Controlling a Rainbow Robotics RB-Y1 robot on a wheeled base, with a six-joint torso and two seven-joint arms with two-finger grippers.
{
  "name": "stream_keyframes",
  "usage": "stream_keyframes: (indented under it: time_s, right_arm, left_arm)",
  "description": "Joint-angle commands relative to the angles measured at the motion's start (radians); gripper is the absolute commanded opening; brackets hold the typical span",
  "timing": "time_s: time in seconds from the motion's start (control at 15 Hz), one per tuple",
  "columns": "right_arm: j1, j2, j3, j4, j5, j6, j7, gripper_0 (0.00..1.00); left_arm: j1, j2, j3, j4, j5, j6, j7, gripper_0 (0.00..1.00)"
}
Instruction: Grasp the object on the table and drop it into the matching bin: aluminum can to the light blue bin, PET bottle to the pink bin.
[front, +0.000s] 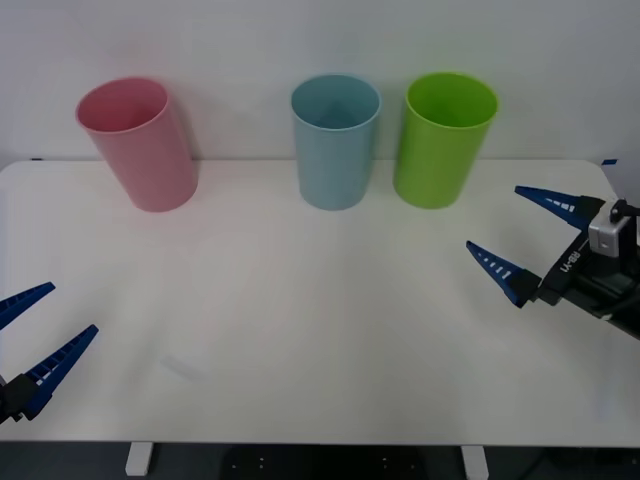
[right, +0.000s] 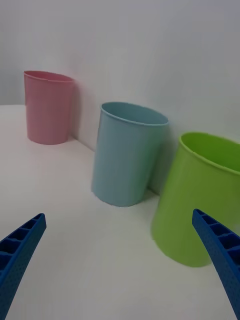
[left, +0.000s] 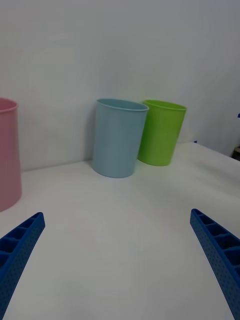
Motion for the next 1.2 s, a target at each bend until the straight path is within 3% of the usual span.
stream_keyframes:
  time_s: [0.07, 0.27, 0.53, 1.2]
  right_arm:
    - [0.113, 0.0, -0.082, -0.032, -0.006, -0.092, 0.01, 1.0]
    - [0.259, 0.0, -0.165, -0.094, -0.014, -0.156, 0.004, 1.0]
    - [0.418, 0.001, -0.233, -0.192, -0.055, -0.159, -0.004, 1.0]
    - [0.457, 0.012, -0.242, -0.197, -0.067, -0.181, -0.007, 1.0]
  left_arm:
    - [0.0, 0.0, 0.0, 0.0, 0.0, 0.0, 0.0, 1.0]
    - [0.0, 0.0, 0.0, 0.0, 0.0, 0.0, 0.0, 1.0]
    - [0.0, 0.0, 0.0, 0.0, 0.0, 0.0, 0.0, 1.0]
    - [0.0, 0.0, 0.0, 0.0, 0.0, 0.0, 0.0, 1.0]
